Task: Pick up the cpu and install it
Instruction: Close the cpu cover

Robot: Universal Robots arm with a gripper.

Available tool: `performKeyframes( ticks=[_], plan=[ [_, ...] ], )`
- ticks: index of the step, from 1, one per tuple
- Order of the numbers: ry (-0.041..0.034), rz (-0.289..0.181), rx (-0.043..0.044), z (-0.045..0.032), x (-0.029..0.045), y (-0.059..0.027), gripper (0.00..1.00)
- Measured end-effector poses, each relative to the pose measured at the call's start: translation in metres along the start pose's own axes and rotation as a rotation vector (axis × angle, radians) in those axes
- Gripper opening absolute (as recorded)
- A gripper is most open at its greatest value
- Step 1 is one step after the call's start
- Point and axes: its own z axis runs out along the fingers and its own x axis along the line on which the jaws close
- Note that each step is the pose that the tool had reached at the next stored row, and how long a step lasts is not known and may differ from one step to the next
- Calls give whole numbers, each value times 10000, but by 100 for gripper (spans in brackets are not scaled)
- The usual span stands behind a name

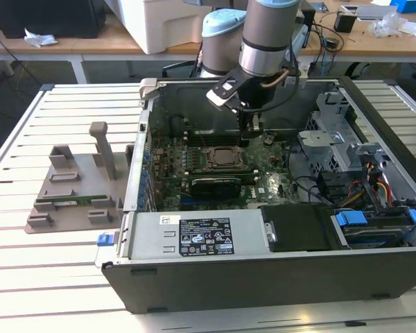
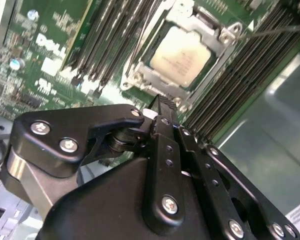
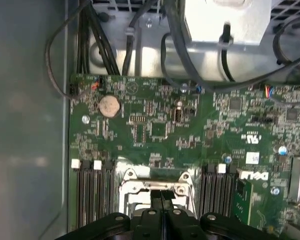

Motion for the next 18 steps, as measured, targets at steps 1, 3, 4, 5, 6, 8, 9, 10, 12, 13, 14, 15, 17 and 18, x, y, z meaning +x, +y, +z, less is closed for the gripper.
performKeyframes(
  ticks=[1,3,4,5,6,8,9,10,12,13,14,15,17,18],
  plan=[
    [0,-4,0,19,2,-31,11],
    [0,-7,0,85,6,-134,11],
    [-2,-5,0,125,8,-197,11],
    [-1,-6,0,156,11,-270,11],
    [-1,-7,0,182,15,-360,11],
    [0,-8,0,217,19,-426,11],
    [0,-5,0,236,20,-471,11],
    [-2,-7,1,246,21,-499,11],
    [-2,-6,1,257,23,-536,11],
    [0,-5,0,270,25,-571,11],
    [-1,-7,1,282,26,-605,11],
    [-1,-7,0,287,26,-618,11],
    [1,-6,-1,300,28,-632,11],
    [-1,-8,0,317,27,-633,11]
  ],
)
